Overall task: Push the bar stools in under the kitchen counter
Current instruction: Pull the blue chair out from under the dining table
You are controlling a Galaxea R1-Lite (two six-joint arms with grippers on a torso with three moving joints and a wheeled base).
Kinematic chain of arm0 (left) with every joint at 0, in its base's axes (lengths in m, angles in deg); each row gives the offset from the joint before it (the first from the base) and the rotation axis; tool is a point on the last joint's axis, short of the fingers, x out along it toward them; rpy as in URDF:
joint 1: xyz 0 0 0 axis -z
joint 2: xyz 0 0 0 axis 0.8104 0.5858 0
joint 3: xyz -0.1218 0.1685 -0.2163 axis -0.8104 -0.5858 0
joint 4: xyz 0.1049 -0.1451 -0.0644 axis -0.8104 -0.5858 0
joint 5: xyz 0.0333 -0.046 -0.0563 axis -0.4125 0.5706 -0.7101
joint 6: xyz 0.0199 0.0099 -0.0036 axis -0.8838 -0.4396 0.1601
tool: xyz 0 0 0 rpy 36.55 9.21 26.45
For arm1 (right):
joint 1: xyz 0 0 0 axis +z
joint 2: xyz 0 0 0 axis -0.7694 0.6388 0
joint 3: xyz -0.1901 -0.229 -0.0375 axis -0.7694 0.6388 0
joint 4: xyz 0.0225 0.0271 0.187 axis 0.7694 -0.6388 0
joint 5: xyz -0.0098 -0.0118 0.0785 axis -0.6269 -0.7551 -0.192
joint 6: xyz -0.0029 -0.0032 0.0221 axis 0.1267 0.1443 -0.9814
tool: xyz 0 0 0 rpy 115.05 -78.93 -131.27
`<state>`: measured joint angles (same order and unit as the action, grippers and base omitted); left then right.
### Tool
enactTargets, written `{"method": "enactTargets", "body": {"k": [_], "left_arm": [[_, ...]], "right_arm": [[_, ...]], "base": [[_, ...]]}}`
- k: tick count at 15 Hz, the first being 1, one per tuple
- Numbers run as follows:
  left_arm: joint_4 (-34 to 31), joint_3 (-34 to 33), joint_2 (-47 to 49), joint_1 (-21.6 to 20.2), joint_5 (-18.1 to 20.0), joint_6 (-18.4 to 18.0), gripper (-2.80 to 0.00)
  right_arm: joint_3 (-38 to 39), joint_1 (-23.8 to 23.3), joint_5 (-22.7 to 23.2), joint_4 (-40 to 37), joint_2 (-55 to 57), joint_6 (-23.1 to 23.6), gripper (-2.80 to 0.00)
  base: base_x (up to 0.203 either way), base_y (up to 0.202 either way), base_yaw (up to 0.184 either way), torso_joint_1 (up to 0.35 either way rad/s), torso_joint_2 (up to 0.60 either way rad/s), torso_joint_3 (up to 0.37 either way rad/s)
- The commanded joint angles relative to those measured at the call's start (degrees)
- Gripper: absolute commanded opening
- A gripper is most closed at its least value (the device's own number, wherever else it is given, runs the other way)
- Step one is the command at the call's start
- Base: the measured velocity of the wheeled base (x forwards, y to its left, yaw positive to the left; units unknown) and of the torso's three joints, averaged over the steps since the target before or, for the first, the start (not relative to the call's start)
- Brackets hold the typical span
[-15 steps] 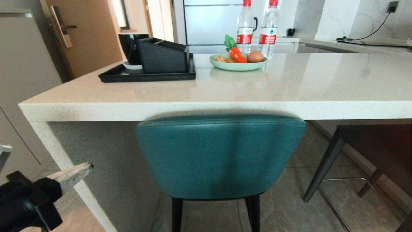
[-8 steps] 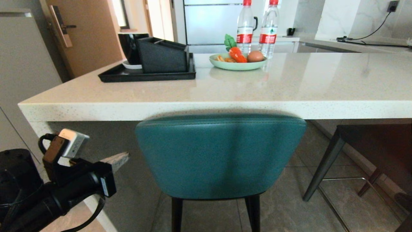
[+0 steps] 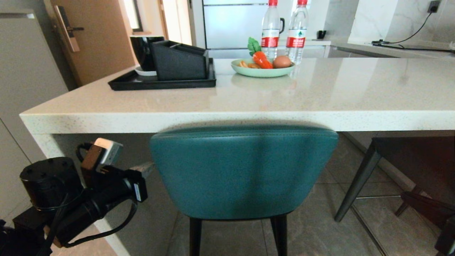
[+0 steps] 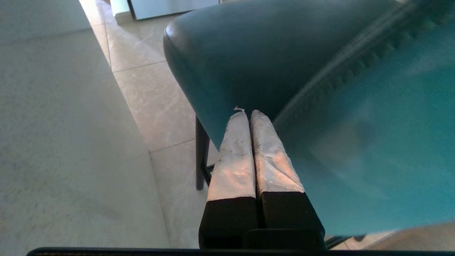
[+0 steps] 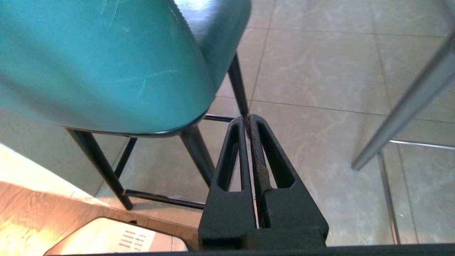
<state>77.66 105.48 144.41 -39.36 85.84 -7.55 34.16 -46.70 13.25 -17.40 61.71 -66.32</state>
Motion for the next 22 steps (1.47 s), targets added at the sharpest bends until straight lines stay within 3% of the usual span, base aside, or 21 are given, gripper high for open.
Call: {"method": "enactTargets", "body": {"k": [1,3,11,17,19,22], "left_arm": [[0.4,1.6,1.3,0.6,-0.3,0.0,-2.8],[0.4,2.5,2.4,1.5,-1.5,0.5,-2.8],[3.6,2.5,3.3,2.1,-3.1,2.3,-2.8],[3.7,2.6,3.3,4.4,-3.6,2.3,-2.8],[3.7,2.8,3.7,5.5,-5.9,2.6,-2.8],[4.3,2.7,4.2,5.5,-6.4,3.3,-2.8]], "right_arm": [[-0.3,0.7,0.1,3.5,5.5,0.2,-2.8],[-0.4,1.2,0.0,7.9,9.5,2.3,-2.8],[-0.8,13.8,-0.4,26.2,22.6,4.1,-2.8],[2.0,14.5,-0.6,38.6,29.2,5.4,-2.8],[3.9,14.5,-0.5,41.8,30.8,5.4,-2.8],[4.7,14.5,-0.5,48.8,36.4,5.5,-2.8]], "base": [[0.0,0.0,0.0,0.0,0.0,0.0],[0.0,0.0,0.0,0.0,0.0,0.0],[0.0,0.0,0.0,0.0,0.0,0.0],[0.0,0.0,0.0,0.0,0.0,0.0],[0.0,0.0,0.0,0.0,0.0,0.0],[0.0,0.0,0.0,0.0,0.0,0.0]]}}
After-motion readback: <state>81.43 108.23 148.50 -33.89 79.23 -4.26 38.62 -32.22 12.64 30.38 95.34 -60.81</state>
